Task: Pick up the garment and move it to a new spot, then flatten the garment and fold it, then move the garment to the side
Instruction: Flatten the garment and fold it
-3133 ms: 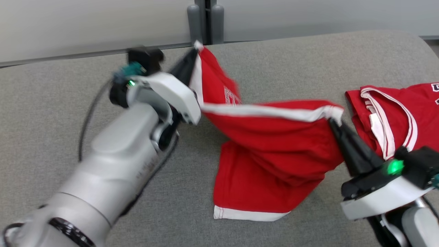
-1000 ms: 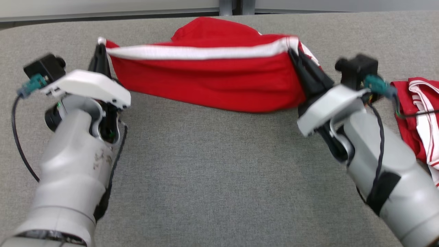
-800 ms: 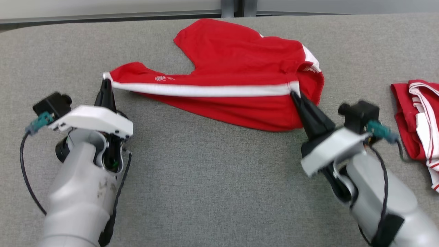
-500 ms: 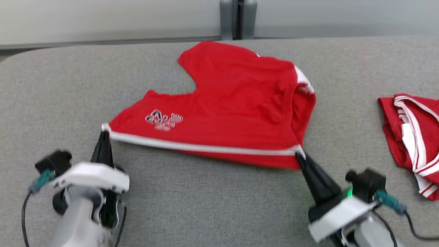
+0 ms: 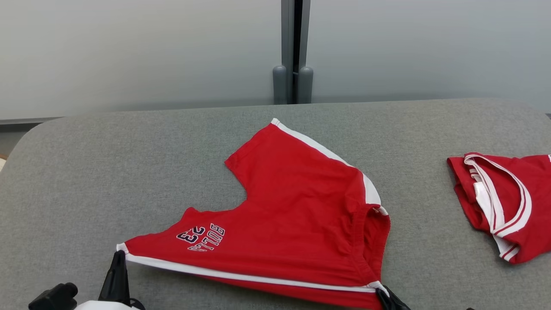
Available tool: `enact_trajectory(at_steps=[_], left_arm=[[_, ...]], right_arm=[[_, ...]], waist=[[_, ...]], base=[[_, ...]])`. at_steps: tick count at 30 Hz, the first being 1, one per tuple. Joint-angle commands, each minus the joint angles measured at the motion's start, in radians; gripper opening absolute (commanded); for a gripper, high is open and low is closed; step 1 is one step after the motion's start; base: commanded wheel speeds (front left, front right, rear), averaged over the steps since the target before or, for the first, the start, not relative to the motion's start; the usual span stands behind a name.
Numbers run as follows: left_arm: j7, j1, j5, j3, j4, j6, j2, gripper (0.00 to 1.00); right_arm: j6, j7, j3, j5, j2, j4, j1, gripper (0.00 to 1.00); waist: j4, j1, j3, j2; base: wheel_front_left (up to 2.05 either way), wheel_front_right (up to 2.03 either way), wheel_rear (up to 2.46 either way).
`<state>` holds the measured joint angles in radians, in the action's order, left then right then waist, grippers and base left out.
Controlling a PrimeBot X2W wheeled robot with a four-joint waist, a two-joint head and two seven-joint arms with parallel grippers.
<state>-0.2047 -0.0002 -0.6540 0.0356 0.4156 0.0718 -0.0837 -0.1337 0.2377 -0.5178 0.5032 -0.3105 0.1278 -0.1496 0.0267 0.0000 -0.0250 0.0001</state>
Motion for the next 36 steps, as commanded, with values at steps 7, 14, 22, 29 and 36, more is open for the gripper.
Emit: enact_trajectory(at_steps=[7, 14, 22, 29, 36], left_arm=[[0.067, 0.080, 0.014, 0.016, -0.161, -0.080, -0.037, 0.00], [0.117, 0.048, 0.045, -0.016, -0.255, -0.113, -0.052, 0.00], [0.194, -0.250, 0.083, -0.104, -0.174, -0.082, -0.058, 0.00], [0.217, -0.612, 0.126, -0.163, 0.087, -0.058, -0.052, 0.00], [0.229, -0.870, 0.173, -0.212, 0.386, -0.054, -0.046, 0.00]], right_arm=[[0.006, -0.042, 0.034, -0.014, -0.014, -0.059, -0.041, 0.00], [0.005, -0.054, 0.068, 0.000, 0.014, -0.091, -0.014, 0.00], [0.004, -0.077, 0.170, 0.027, 0.115, -0.089, 0.125, 0.00], [0.004, -0.054, 0.192, 0.094, 0.187, -0.035, 0.287, 0.00], [0.003, -0.011, 0.151, 0.173, 0.227, 0.063, 0.431, 0.00]], waist=[[-0.015, 0.0000, 0.016, -0.0001], [-0.035, 0.0000, -0.021, -0.0001], [-0.063, 0.0000, -0.163, -0.0001], [-0.145, 0.0000, -0.301, -0.0001], [-0.246, 0.0000, -0.397, -0.0001]], base=[[0.00, 0.00, 0.00], [0.00, 0.00, 0.00], [0.00, 0.00, 0.00], [0.00, 0.00, 0.00], [0.00, 0.00, 0.00]])
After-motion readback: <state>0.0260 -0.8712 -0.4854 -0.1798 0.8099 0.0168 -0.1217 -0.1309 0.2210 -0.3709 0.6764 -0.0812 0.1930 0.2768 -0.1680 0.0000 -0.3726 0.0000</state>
